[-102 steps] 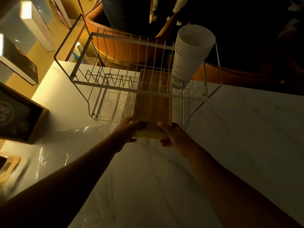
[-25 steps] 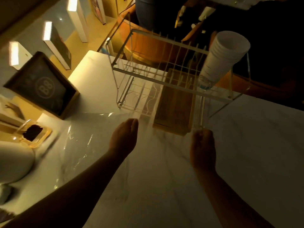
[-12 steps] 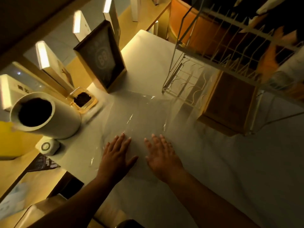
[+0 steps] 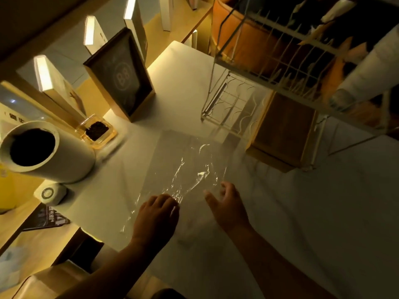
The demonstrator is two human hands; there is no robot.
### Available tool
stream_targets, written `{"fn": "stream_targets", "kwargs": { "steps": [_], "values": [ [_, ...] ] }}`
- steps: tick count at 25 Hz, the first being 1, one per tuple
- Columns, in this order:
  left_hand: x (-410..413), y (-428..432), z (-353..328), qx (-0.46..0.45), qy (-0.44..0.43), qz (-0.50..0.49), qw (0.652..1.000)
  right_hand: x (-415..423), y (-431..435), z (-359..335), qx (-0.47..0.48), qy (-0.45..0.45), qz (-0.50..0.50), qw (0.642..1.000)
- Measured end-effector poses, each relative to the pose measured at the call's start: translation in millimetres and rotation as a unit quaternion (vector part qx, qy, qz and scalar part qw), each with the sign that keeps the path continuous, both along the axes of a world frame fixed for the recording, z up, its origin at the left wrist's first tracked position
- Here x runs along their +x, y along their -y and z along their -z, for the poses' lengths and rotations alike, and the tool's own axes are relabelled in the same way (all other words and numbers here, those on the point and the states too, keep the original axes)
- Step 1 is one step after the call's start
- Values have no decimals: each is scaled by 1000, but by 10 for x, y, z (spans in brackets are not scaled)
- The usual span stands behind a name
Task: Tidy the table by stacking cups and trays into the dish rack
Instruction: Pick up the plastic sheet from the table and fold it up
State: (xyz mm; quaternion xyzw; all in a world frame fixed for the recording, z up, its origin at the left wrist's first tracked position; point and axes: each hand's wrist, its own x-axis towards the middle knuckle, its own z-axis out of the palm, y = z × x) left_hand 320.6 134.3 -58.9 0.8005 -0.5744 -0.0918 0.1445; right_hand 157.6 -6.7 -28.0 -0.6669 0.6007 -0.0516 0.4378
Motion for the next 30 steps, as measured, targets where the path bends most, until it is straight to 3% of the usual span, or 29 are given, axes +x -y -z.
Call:
{"fn": "stream_targets", "kwargs": {
  "steps": [2,4,8,10,13,14,15,18,19,20,21,24,25,28,30],
  "values": [
    [-245,9,-115,-13,-25,6,1000,-149,82,-65,239,117,131,955],
    [-521,34,-220,-15,-65,21,998,-372,119,-113,330,195,204,901],
    [-1062,167,-310,34,-147,52,987,-1072,134,-258,297,250,262,883],
    [-1275,247,-315,55,-189,3,980,-1537,140,-369,257,282,281,880],
    [-1648,438,-353,138,-224,-120,957,-2288,163,-539,243,357,328,840],
    [-1796,524,-393,185,-275,-160,930,-2526,167,-603,252,382,339,822],
    [-1987,631,-475,231,-363,-197,881,-2787,175,-676,259,411,346,803],
    [-2514,853,-786,344,-638,-246,644,-3481,191,-857,248,485,350,762],
    [-2688,911,-912,350,-687,-231,594,-3693,194,-919,235,498,353,756],
    [-2880,995,-1042,344,-708,-209,580,-3931,196,-994,215,505,358,756],
    [-3057,1098,-1171,327,-709,-185,597,-4156,197,-1073,193,504,362,760],
    [-3516,1472,-1631,233,-616,-106,745,-4772,237,-1335,125,470,382,786],
    [-3683,1600,-1838,206,-591,-75,776,-5001,267,-1465,106,454,385,796],
    [-3967,1906,-2344,145,-553,-12,821,-5442,432,-1815,57,419,347,837],
    [-4075,2057,-2643,114,-548,7,828,-5625,554,-2053,36,424,315,848]
  ]
}}
